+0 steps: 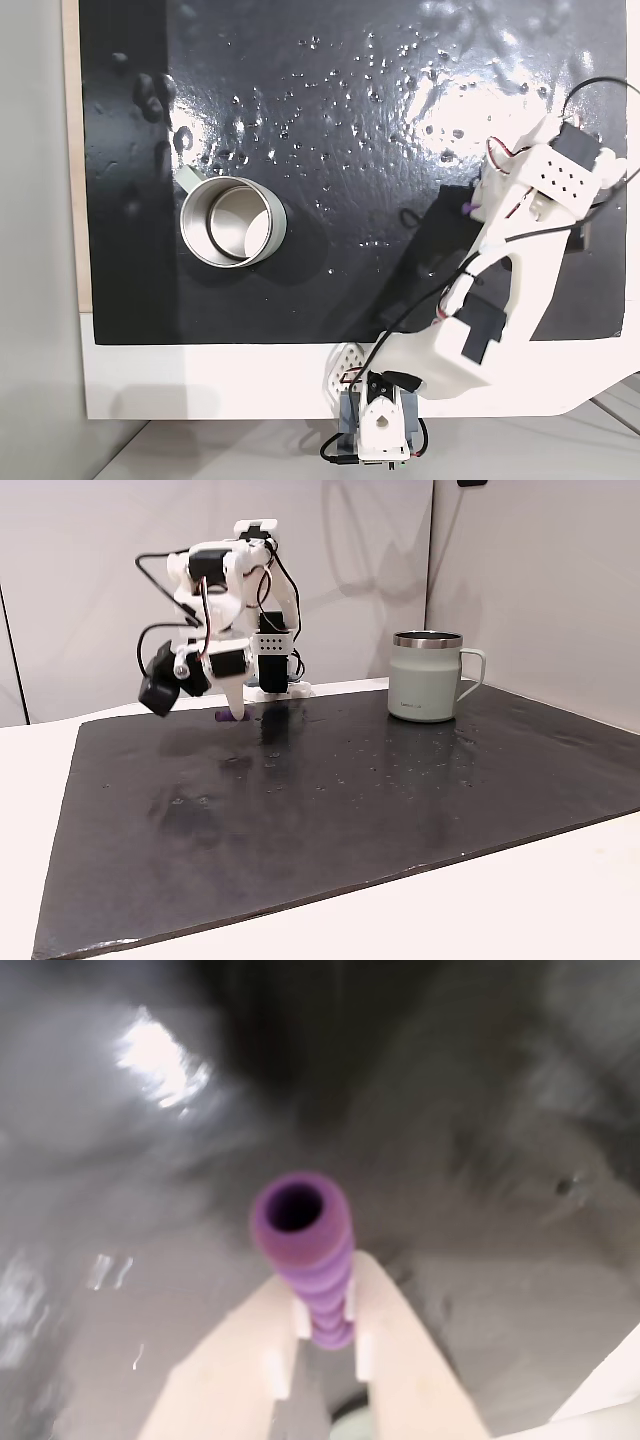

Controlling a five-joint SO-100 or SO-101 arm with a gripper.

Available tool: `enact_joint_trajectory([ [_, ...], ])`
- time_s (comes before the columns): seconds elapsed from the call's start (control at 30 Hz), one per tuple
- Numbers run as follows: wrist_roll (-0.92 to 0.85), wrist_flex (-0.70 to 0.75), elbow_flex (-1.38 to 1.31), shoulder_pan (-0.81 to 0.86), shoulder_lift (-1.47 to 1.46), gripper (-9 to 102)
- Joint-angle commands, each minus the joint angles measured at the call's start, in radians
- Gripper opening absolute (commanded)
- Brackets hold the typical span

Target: Grasp a pengrip and put it in the cup.

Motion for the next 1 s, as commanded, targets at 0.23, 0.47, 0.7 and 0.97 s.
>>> enact_joint_trajectory([
  [0.23,0.023,0.048,0.058,-0.089,0.603,0],
  [0.47,0.057,0.048,0.087,-0.196,0.752,0],
  [0.7,0.192,0.046,0.041,-0.439,0.715,0],
  [0.97,0.336,0.046,-0.107,-0.775,0.578,0],
])
